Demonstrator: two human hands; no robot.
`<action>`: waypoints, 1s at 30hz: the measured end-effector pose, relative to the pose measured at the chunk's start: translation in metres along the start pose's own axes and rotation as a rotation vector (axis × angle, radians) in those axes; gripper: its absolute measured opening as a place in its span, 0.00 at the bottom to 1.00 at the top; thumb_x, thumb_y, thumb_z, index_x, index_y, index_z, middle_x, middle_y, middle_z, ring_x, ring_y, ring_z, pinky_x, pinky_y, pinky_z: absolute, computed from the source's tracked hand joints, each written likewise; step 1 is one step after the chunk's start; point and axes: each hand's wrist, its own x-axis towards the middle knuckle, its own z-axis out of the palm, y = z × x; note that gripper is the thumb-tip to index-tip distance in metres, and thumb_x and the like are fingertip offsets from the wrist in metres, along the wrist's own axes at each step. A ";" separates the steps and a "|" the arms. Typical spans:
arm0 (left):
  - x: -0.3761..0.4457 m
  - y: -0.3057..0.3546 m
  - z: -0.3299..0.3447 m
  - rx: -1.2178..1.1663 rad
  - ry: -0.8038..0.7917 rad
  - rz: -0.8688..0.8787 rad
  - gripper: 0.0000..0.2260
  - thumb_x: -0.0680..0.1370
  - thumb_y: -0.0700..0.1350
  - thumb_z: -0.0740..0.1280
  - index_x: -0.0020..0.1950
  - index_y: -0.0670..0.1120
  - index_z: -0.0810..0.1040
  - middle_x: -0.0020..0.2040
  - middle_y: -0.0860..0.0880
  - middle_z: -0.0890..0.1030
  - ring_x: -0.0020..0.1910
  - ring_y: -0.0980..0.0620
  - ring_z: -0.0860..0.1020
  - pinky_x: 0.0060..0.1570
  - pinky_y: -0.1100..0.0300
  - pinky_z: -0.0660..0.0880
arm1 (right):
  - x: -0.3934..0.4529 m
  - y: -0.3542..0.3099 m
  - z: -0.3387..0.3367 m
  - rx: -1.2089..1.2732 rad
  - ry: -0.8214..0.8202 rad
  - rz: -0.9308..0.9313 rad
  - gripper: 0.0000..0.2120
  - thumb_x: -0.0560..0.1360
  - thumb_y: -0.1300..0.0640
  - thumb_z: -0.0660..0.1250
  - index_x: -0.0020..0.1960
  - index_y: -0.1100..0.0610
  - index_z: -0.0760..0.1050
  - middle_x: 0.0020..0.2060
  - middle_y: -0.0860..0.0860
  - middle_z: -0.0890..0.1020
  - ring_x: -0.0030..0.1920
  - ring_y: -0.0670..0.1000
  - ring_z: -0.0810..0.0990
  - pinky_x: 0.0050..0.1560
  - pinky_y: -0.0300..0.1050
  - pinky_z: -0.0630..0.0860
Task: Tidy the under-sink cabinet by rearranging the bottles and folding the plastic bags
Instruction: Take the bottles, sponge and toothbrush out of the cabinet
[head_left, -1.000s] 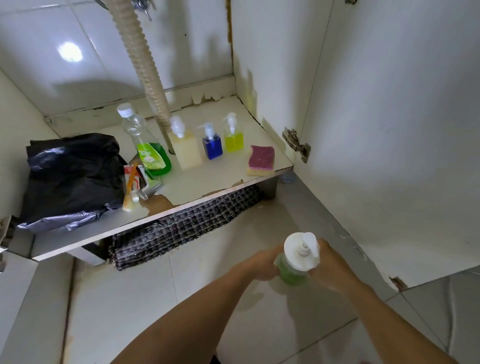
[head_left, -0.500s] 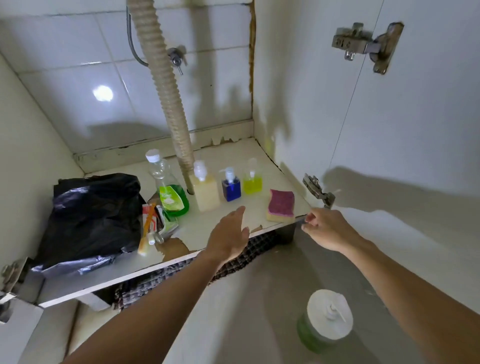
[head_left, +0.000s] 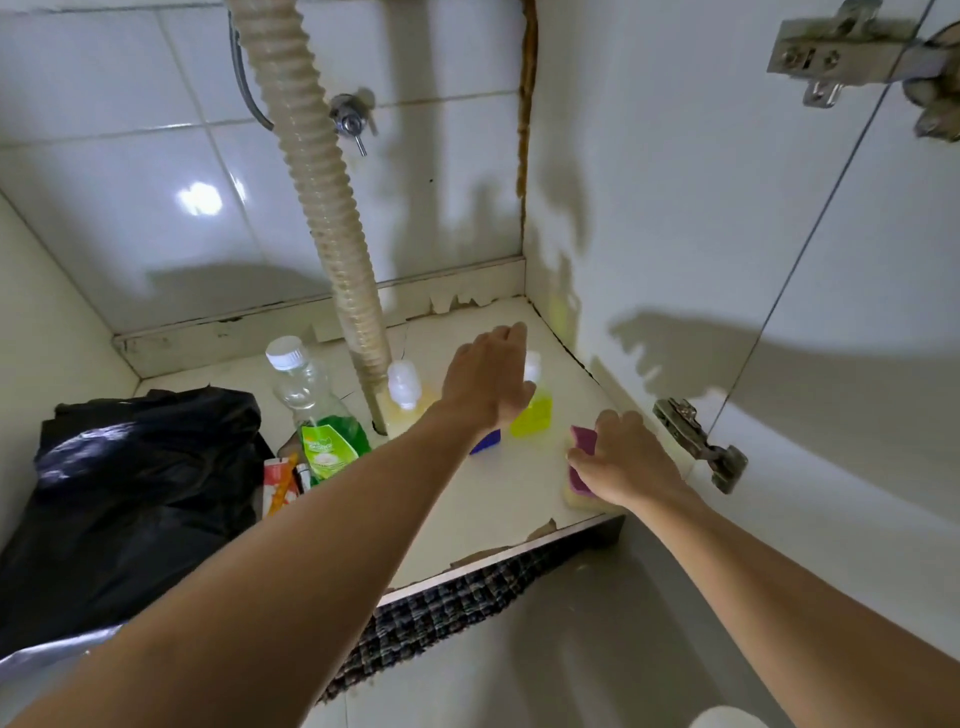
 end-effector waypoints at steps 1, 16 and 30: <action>0.007 0.000 0.002 0.013 -0.043 -0.010 0.20 0.75 0.47 0.66 0.65 0.42 0.67 0.60 0.44 0.76 0.57 0.43 0.75 0.53 0.54 0.70 | 0.002 -0.001 0.002 -0.017 -0.002 0.004 0.24 0.75 0.46 0.63 0.65 0.59 0.65 0.62 0.58 0.68 0.62 0.59 0.72 0.57 0.51 0.72; 0.041 0.001 0.040 0.012 -0.138 -0.032 0.12 0.77 0.37 0.64 0.61 0.43 0.70 0.51 0.42 0.78 0.48 0.41 0.78 0.44 0.52 0.75 | 0.016 0.009 0.041 -0.095 -0.096 0.092 0.32 0.74 0.51 0.66 0.72 0.59 0.55 0.66 0.59 0.64 0.63 0.62 0.70 0.56 0.50 0.73; -0.070 0.056 -0.034 -0.158 -0.239 -0.098 0.13 0.78 0.44 0.64 0.63 0.48 0.72 0.58 0.42 0.77 0.57 0.41 0.76 0.48 0.54 0.71 | -0.086 0.050 -0.030 0.347 -0.243 0.046 0.14 0.67 0.45 0.67 0.45 0.54 0.72 0.43 0.50 0.79 0.44 0.48 0.77 0.37 0.41 0.69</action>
